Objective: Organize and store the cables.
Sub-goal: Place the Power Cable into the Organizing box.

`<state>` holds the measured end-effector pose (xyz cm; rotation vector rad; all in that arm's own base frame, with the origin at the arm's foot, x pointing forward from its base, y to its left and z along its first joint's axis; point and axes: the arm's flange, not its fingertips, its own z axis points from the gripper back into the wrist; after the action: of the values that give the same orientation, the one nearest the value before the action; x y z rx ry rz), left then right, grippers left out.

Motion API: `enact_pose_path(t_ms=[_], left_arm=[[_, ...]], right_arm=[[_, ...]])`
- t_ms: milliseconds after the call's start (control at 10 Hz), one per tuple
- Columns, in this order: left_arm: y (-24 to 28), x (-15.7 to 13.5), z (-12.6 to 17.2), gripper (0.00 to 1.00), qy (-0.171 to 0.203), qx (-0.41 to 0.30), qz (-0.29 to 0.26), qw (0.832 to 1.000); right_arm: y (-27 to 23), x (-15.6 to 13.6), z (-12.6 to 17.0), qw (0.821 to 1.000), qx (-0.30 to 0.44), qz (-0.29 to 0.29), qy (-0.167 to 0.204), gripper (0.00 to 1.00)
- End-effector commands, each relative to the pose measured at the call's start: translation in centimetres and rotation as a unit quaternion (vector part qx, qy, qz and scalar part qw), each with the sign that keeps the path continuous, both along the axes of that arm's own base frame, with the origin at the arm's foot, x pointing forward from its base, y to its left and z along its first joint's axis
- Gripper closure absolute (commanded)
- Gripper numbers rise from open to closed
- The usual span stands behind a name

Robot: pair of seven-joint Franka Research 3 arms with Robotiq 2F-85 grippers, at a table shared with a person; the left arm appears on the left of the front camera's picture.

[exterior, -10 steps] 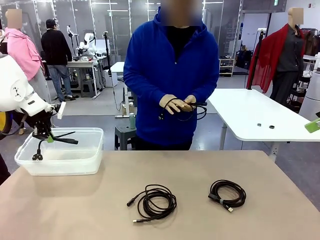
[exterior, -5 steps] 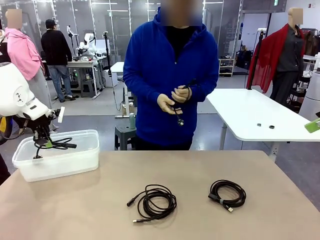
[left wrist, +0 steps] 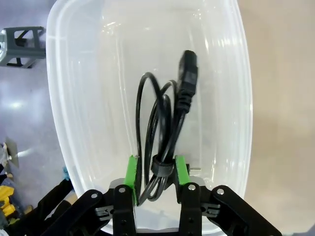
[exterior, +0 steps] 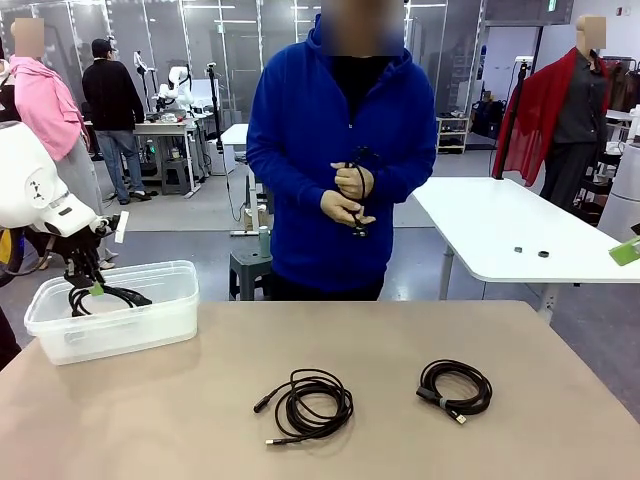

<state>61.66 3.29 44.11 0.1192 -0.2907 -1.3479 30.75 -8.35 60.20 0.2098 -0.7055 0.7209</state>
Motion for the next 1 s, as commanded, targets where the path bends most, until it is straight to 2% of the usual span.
enact_pose_path(t_ms=[0,100,200,300,400,500,600,700,800,900], left_arm=[[0.0,0.1,0.6,0.46,0.011,-0.001,0.000,1.000],[0.0,0.0,0.7,0.55,0.011,0.001,0.000,1.000],[-0.1,-0.1,0.8,0.32,0.014,0.006,0.001,1.000],[0.1,-0.5,1.1,0.47,0.017,0.003,-0.004,1.000],[0.6,-0.9,1.9,0.18,0.025,0.002,-0.015,1.000],[1.1,-1.2,2.6,0.33,0.030,-0.001,-0.014,0.999],[1.5,-1.5,3.2,0.04,0.035,0.001,-0.011,0.999],[1.8,-1.9,3.6,0.32,0.043,0.001,-0.010,0.999],[1.8,-2.2,3.9,0.00,0.041,0.003,-0.022,0.999],[1.9,-2.3,3.9,0.18,0.039,0.005,-0.028,0.999]], right_arm=[[-0.1,0.0,-0.1,1.000,0.001,0.003,-0.001,0.00],[-0.1,0.0,-0.1,1.000,0.001,0.003,-0.001,0.00],[-0.1,0.0,-0.1,1.000,0.001,0.003,-0.001,0.00],[-0.1,0.0,-0.1,1.000,0.001,0.003,-0.001,0.00],[-0.1,0.0,-0.1,1.000,0.001,0.003,-0.001,0.00],[-0.1,0.0,-0.1,1.000,0.001,0.003,-0.001,0.00],[-0.1,0.0,-0.1,1.000,0.001,0.003,-0.001,0.00],[-0.1,0.0,-0.1,1.000,0.001,0.003,-0.001,0.00],[-0.1,0.0,-0.1,1.000,0.001,0.003,-0.001,0.00],[-0.1,0.0,-0.1,1.000,0.001,0.003,-0.001,0.00]])
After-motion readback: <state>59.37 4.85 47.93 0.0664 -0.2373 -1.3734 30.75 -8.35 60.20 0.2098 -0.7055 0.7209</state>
